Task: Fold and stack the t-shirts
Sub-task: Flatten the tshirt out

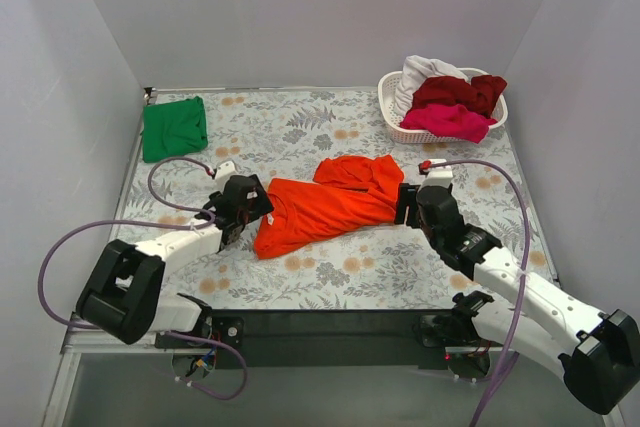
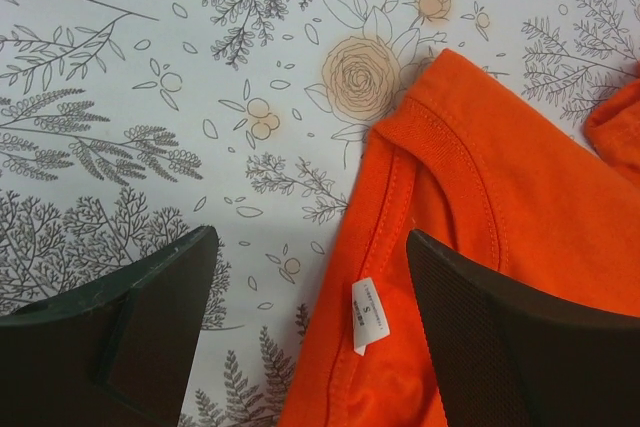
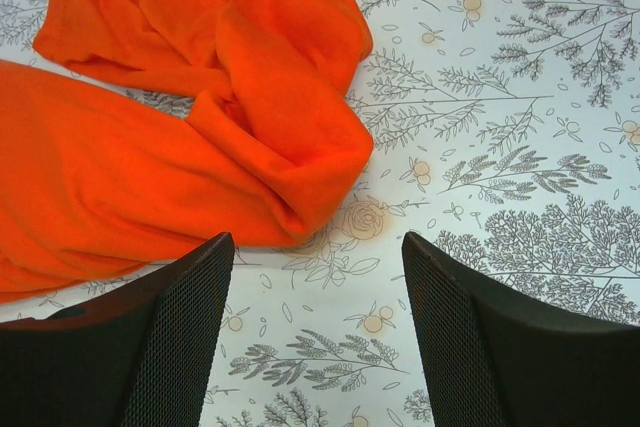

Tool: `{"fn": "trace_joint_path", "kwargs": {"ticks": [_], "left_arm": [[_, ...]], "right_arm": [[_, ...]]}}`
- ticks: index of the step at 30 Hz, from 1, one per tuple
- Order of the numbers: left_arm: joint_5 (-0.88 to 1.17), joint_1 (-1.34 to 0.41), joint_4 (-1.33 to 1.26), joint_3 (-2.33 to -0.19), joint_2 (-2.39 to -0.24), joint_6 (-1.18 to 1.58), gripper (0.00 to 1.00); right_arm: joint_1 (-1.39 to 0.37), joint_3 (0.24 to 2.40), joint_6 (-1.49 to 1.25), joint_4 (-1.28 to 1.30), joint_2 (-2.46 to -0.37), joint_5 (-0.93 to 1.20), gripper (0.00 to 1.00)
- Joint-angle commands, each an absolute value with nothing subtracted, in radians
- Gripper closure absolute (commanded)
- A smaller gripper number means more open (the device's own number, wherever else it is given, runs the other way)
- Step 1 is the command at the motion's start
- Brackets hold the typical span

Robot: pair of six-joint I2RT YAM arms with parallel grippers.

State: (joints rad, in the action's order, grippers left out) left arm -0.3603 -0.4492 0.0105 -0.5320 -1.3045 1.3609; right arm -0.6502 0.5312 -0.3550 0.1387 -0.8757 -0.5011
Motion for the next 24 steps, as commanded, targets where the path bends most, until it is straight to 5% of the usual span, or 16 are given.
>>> {"fn": "trace_joint_path", "kwargs": {"ticks": [1, 15, 19, 20, 21, 24], "left_arm": [[-0.410, -0.456, -0.115, -0.545, -1.336, 1.339, 0.30], [-0.319, -0.456, -0.273, -0.680, -1.618, 1.275, 0.30], [-0.317, -0.456, -0.276, -0.695, -1.660, 1.267, 0.59], [-0.322, -0.456, -0.282, -0.692, -1.658, 1.267, 0.84], [-0.339, -0.456, -0.281, -0.690, -1.654, 1.267, 0.96], [-0.353, -0.456, -0.276, -0.701, -1.635, 1.259, 1.00]], "right_arm": [[-0.655, 0.525, -0.367, 0.084, -0.851, -0.505, 0.38], [-0.655, 0.575, -0.356, 0.066, -1.011, -0.554, 0.36], [-0.653, 0.601, -0.359, 0.052, -1.080, -0.540, 0.36], [-0.653, 0.606, -0.359, 0.049, -1.086, -0.538, 0.36], [-0.653, 0.609, -0.359, 0.049, -1.091, -0.537, 0.36], [-0.653, 0.627, -0.350, 0.038, -1.121, -0.548, 0.36]]}}
